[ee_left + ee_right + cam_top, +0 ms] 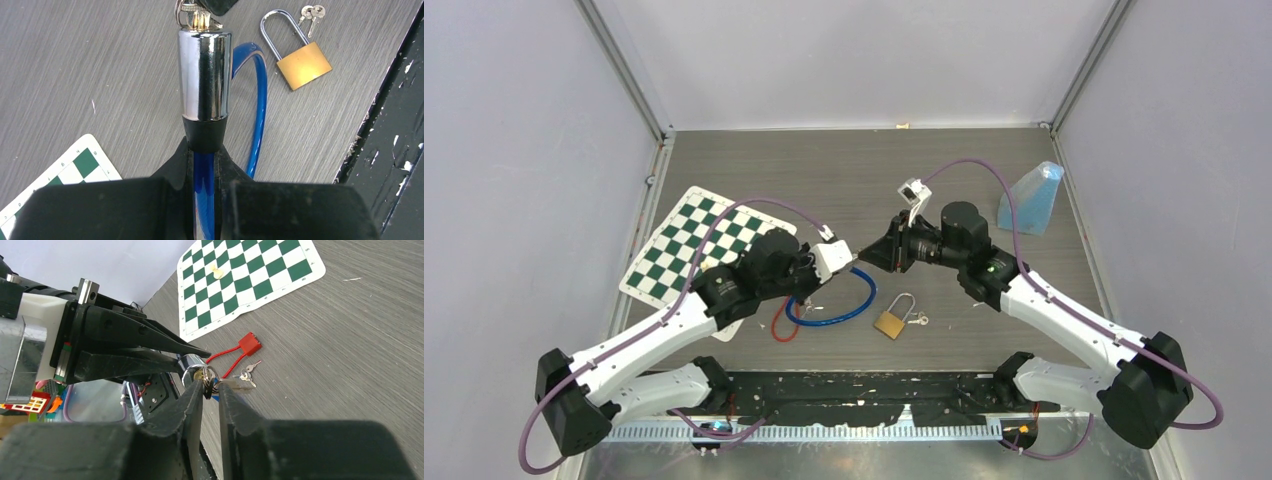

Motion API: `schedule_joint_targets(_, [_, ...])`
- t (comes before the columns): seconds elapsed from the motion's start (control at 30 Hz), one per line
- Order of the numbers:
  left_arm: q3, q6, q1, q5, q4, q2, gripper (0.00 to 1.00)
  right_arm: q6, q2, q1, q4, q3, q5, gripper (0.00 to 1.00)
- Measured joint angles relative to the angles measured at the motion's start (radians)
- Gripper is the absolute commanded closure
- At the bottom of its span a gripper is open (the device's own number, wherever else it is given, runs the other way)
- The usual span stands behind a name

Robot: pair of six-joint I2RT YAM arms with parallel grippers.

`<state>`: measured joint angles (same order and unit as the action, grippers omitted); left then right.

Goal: Lock with the key
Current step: Lock the lock.

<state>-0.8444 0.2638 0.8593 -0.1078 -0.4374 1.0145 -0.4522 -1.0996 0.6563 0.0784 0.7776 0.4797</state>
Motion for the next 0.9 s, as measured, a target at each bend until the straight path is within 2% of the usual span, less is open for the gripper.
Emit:
schedule_joint_targets(0.23, [0.053, 0.048, 0.003, -0.009, 0.045, -0.052, 1.00, -0.043, 0.007, -0.011, 0.003, 0.000, 0.023, 0.91])
schedule_joint_targets(0.3, [0.071, 0.060, 0.004, -0.011, 0.060, -0.073, 1.00, -0.068, 0.009, -0.012, 0.007, 0.000, 0.029, 0.91])
schedule_joint_targets(0.53, [0.082, 0.086, 0.005, -0.032, 0.067, -0.091, 1.00, -0.062, 0.027, -0.016, 0.082, -0.042, 0.057, 0.78])
schedule_joint_targets(0.63, [0.082, 0.095, 0.005, -0.054, 0.067, -0.094, 1.00, -0.024, 0.028, -0.017, 0.137, -0.054, 0.073, 0.79])
schedule_joint_targets(0.7, [0.082, 0.104, 0.006, -0.069, 0.066, -0.096, 1.00, -0.006, 0.028, -0.017, 0.171, -0.060, 0.082, 0.88])
schedule_joint_targets(0.77, [0.082, 0.108, 0.006, -0.078, 0.066, -0.097, 1.00, 0.013, 0.026, -0.017, 0.205, -0.061, 0.095, 0.93])
schedule_joint_targets(0.87, [0.082, 0.109, 0.006, -0.079, 0.063, -0.104, 1.00, 0.032, 0.019, -0.017, 0.225, -0.062, 0.112, 0.90])
schedule_joint_targets(0.9, [0.082, 0.109, 0.006, -0.079, 0.061, -0.106, 1.00, 0.035, 0.016, -0.017, 0.228, -0.063, 0.117, 0.86])
